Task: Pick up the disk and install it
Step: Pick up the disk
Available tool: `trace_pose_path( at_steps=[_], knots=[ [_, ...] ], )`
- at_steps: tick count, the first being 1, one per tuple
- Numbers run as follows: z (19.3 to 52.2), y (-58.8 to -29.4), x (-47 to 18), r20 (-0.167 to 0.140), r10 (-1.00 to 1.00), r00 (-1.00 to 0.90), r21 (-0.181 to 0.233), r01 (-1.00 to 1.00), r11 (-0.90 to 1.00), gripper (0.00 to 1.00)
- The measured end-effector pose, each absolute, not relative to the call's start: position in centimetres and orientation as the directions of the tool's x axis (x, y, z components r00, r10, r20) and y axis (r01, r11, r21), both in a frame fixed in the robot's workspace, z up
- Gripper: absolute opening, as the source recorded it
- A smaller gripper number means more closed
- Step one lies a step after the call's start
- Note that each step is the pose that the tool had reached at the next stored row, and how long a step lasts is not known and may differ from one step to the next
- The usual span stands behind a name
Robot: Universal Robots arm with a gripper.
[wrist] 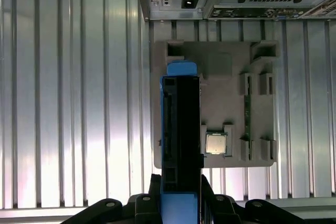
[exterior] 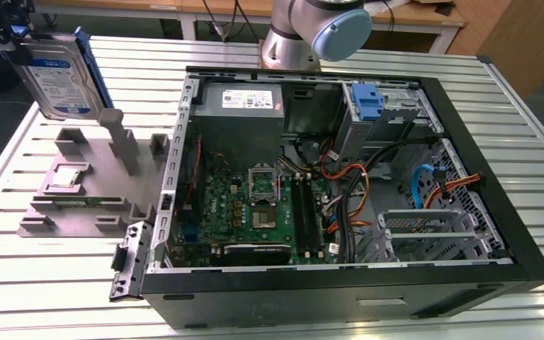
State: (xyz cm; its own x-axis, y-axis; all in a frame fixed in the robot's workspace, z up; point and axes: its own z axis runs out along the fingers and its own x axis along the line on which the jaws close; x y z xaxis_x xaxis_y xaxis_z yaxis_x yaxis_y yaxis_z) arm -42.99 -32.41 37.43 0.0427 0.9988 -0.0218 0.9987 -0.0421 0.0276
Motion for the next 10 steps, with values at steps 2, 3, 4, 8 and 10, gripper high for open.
trace_pose_path(
  at_steps=[2,3,4,8,10],
  knots=[
    [37.61,-32.41,-42.99,-0.022,0.999,0.043,0.028,0.999,-0.042,0.37],
    [37.7,-32.41,-42.99,-0.022,0.999,0.043,0.028,0.999,-0.042,0.37],
    [37.78,-32.41,-42.99,-0.022,0.999,0.043,0.028,0.999,-0.042,0.37],
    [38.01,-32.41,-42.99,-0.022,0.999,0.043,0.028,0.999,-0.042,0.37],
    [38.2,-32.41,-42.98,-0.022,0.999,0.043,0.028,0.999,-0.042,0.37]
  ],
)
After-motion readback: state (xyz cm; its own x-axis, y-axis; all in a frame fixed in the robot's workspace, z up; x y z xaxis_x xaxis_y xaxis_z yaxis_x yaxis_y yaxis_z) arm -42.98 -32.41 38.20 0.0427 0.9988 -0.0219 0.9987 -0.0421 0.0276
